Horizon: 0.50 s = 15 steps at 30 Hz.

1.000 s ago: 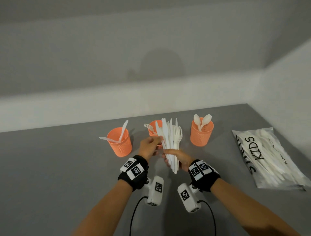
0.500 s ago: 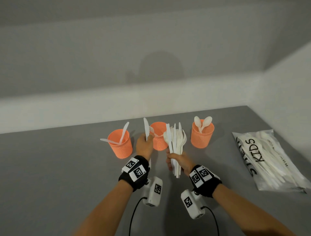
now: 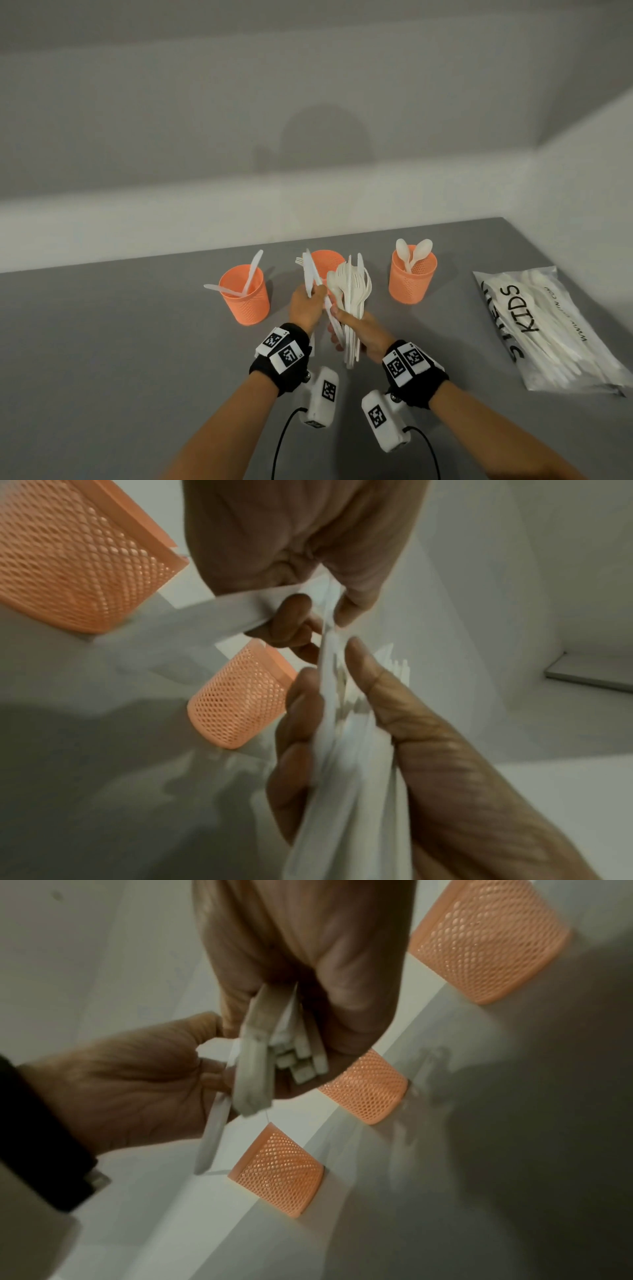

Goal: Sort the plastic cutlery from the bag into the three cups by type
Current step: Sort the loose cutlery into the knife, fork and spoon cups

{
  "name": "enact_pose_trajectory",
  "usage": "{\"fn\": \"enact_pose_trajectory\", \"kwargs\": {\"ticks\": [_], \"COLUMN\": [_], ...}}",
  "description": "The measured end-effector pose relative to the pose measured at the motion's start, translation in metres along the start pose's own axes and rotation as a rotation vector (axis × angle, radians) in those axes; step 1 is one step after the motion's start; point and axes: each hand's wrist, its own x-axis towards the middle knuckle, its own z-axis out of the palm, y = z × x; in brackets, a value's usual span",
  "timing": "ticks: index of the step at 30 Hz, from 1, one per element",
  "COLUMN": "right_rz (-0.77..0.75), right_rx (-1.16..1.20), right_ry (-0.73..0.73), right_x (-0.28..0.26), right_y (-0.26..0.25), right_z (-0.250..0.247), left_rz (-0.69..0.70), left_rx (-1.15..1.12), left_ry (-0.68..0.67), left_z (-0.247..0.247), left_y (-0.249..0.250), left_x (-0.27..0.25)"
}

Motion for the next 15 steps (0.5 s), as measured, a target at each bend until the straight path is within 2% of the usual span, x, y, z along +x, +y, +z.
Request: {"fn": "enact_pose_trajectory", "kwargs": {"ticks": [3, 7, 15], "right_rz": [0.026, -0.011, -0.068], "right_rx": [0.027, -0.098, -0.171], "right_ry": [0.026, 0.068, 0.139], "right_x": [0.001, 0.002, 0.005], "right_y": [-0.002, 0.000, -0.002], "right_z": [0.000, -0.003, -0.008], "left_rz": [0.001, 0.051, 0.126], "left_rx": [-0.066, -0.101, -0.116], "left_ry": [0.085, 0.155, 0.076], "left_z": [-0.005, -0.010, -0.003], "left_y": [0.002, 0.003, 0.005], "left_x": [0.008, 0.017, 0.000]}}
